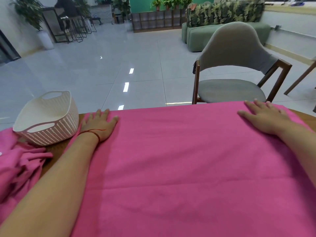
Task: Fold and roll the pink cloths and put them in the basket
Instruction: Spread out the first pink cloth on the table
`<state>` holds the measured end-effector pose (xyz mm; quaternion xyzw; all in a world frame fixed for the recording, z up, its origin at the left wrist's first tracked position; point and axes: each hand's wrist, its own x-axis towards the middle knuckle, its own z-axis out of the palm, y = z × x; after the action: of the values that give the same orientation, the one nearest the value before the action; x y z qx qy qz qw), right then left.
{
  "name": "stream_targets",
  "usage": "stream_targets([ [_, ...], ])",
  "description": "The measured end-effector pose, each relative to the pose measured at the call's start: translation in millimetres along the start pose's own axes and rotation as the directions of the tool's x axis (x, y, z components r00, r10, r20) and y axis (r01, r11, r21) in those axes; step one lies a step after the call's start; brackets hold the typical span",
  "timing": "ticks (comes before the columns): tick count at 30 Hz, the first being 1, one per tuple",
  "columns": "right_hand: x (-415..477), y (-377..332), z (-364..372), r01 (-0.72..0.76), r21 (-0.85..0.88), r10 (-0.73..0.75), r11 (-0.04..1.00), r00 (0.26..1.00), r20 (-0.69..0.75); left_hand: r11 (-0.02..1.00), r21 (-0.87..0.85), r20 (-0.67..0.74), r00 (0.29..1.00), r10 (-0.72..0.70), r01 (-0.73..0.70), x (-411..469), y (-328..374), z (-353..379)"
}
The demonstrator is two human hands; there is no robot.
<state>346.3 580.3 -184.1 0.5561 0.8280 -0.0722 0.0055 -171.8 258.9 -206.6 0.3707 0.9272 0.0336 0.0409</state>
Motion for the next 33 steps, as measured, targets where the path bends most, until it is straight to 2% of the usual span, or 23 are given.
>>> stream_targets([
  [5, 5, -9, -5, -0.028, -0.005, 0.028, 1.000, 1.000, -0.002, 0.997, -0.027, 0.004, 0.998, -0.066, 0.066, -12, 11, -11],
  [7, -7, -25, -2, 0.012, 0.005, -0.012, 1.000, 1.000, -0.020, 0.995, -0.043, 0.042, 0.995, -0.085, 0.087, -37, 24, -12],
  [11, -70, -92, 11, 0.185, 0.026, -0.185, 0.982, 0.983, 0.009, 0.998, -0.062, 0.045, 0.999, 0.013, -0.011, -93, 61, -3],
  [15, -141, -122, 18, 0.269, 0.014, -0.269, 0.963, 0.963, 0.028, 0.993, -0.075, 0.052, 0.994, 0.096, -0.092, -148, 60, 0],
  [19, -195, -99, 26, 0.290, 0.007, -0.290, 0.957, 0.956, 0.042, 0.994, -0.071, 0.051, 0.995, 0.086, -0.082, -201, 19, 1],
  [22, -219, -61, 23, 0.247, 0.006, -0.247, 0.969, 0.968, 0.032, 0.996, -0.071, 0.063, 0.997, 0.054, -0.049, -226, 4, -1],
  [28, -259, 11, 19, 0.087, -0.006, -0.087, 0.996, 0.996, 0.029, 0.996, -0.081, 0.028, 0.999, 0.027, -0.025, -262, 14, 0],
  [33, -247, 48, 11, 0.054, 0.006, -0.055, 0.999, 0.998, 0.020, 0.997, -0.076, 0.027, 1.000, 0.007, -0.005, -262, 24, 3],
])
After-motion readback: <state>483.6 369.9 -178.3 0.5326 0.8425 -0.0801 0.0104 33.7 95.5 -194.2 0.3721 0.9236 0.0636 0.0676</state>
